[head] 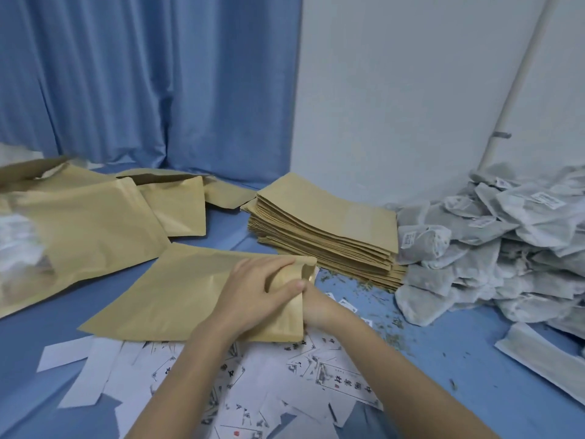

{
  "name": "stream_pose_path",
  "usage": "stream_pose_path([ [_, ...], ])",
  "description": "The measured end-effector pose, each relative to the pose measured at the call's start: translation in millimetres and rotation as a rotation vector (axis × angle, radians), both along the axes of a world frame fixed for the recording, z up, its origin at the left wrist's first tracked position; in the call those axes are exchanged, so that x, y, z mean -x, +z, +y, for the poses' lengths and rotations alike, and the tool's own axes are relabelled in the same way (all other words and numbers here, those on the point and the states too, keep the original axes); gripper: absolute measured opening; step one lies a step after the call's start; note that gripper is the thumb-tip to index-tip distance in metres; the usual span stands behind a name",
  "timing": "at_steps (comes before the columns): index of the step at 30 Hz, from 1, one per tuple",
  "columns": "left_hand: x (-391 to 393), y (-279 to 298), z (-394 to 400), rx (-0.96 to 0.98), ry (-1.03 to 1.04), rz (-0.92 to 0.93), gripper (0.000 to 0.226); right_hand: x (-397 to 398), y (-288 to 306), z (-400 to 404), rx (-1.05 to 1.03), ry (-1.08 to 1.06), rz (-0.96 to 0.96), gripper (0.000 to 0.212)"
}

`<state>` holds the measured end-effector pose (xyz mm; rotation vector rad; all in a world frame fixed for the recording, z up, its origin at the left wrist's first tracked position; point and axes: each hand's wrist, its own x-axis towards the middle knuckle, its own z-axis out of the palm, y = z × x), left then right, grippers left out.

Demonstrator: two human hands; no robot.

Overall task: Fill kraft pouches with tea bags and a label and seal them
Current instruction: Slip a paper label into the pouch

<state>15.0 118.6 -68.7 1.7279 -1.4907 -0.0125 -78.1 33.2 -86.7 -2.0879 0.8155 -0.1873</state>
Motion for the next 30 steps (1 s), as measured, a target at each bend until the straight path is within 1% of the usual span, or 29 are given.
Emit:
stream_pose_path([
  [1, -1.2, 0.5, -0.9, -0.002, 0.002, 0.015, 0.059, 18.6, 9.1, -10.7, -0.108, -0.007, -0.214, 0.011],
  [2, -1.5, 1.4, -1.8, -0.009, 0.000, 0.028, 0.059, 36.9, 6.2, -22.2, -0.066, -0.067, -0.304, 0.012],
  [3, -1.0, 2.2, -2.6, -0.019, -0.001, 0.038, 0.059, 52.2, 0.2, -30.8, 0.025, -0.120, -0.313, 0.014],
  [4, -0.5, 2.7, -3.5, -0.028, 0.001, 0.048, 0.059, 61.1, -6.2, -37.1, 0.153, -0.148, -0.271, 0.014],
  [5, 0.3, 2.8, -4.0, -0.033, 0.004, 0.058, 0.058, 72.2, -9.4, -45.1, 0.307, -0.147, -0.173, 0.010],
  [6, 0.9, 2.9, -4.6, -0.031, 0.008, 0.067, 0.056, 81.1, -13.9, -51.1, 0.425, -0.101, -0.045, 0.015],
  [7, 1.4, 2.8, -5.0, -0.025, 0.010, 0.075, 0.055, 87.9, -17.2, -57.3, 0.512, -0.053, 0.100, 0.031],
  [8, 2.2, 2.8, -5.3, -0.024, 0.009, 0.082, 0.054, 93.6, -19.6, -63.8, 0.546, -0.016, 0.204, 0.047],
  [9, 3.3, 3.1, -5.0, -0.029, 0.002, 0.089, 0.054, 96.4, -20.1, -65.9, 0.556, -0.009, 0.260, 0.057],
  [10, 4.3, 3.6, -4.5, -0.037, -0.008, 0.097, 0.055, 97.2, -21.5, -65.9, 0.564, -0.004, 0.258, 0.060],
  [11, 5.3, 4.2, -4.0, -0.045, -0.019, 0.108, 0.056, 96.3, -21.3, -63.4, 0.558, -0.008, 0.234, 0.058],
  [13, 5.9, 4.6, -3.0, -0.054, -0.033, 0.128, 0.050, 92.7, -20.9, -62.7, 0.496, -0.050, 0.136, 0.049],
  [15, 5.5, 4.6, -1.8, -0.050, -0.031, 0.143, 0.044, 92.1, -16.0, -63.4, 0.428, -0.125, 0.072, 0.032],
  [16, 5.1, 4.9, -1.2, -0.047, -0.028, 0.148, 0.043, 93.1, -13.3, -64.1, 0.432, -0.143, 0.054, 0.021],
  [17, 4.7, 5.2, -1.0, -0.046, -0.026, 0.153, 0.042, 94.6, -9.9, -63.1, 0.461, -0.147, 0.060, 0.019],
  [18, 4.8, 5.7, -0.8, -0.045, -0.024, 0.157, 0.041, 97.3, -7.1, -62.4, 0.507, -0.138, 0.063, 0.024],
  [20, 3.7, 5.6, -1.0, -0.034, -0.020, 0.173, 0.038, 101.9, -0.6, -61.0, 0.618, -0.085, 0.105, 0.024],
  [21, 3.6, 5.8, -1.4, -0.032, -0.019, 0.187, 0.037, 105.1, 3.0, -60.2, 0.694, -0.056, 0.113, 0.029],
  [22, 3.3, 6.2, -1.8, -0.030, -0.019, 0.202, 0.036, 108.4, 5.8, -59.5, 0.760, -0.023, 0.065, 0.032],
  [23, 2.8, 6.6, -2.3, -0.029, -0.020, 0.216, 0.036, 110.7, 9.7, -57.4, 0.794, 0.003, -0.040, 0.032],
  [25, 1.9, 7.3, -2.8, -0.030, -0.023, 0.233, 0.039, 113.2, 18.2, -52.8, 0.778, 0.016, -0.256, 0.025],
  [26, 1.4, 7.7, -2.4, -0.033, -0.024, 0.240, 0.041, 113.0, 20.9, -51.1, 0.753, 0.014, -0.301, 0.023],
  [27, 1.1, 8.1, -1.9, -0.034, -0.027, 0.247, 0.043, 111.5, 22.2, -49.9, 0.748, 0.021, -0.292, 0.023],
  [28, 1.2, 8.2, -1.0, -0.034, -0.032, 0.253, 0.043, 109.4, 22.1, -50.6, 0.771, 0.039, -0.230, 0.024],
  [30, 2.0, 8.0, 0.6, -0.031, -0.042, 0.258, 0.043, 103.1, 16.7, -57.2, 0.823, 0.075, 0.035, 0.034],
])
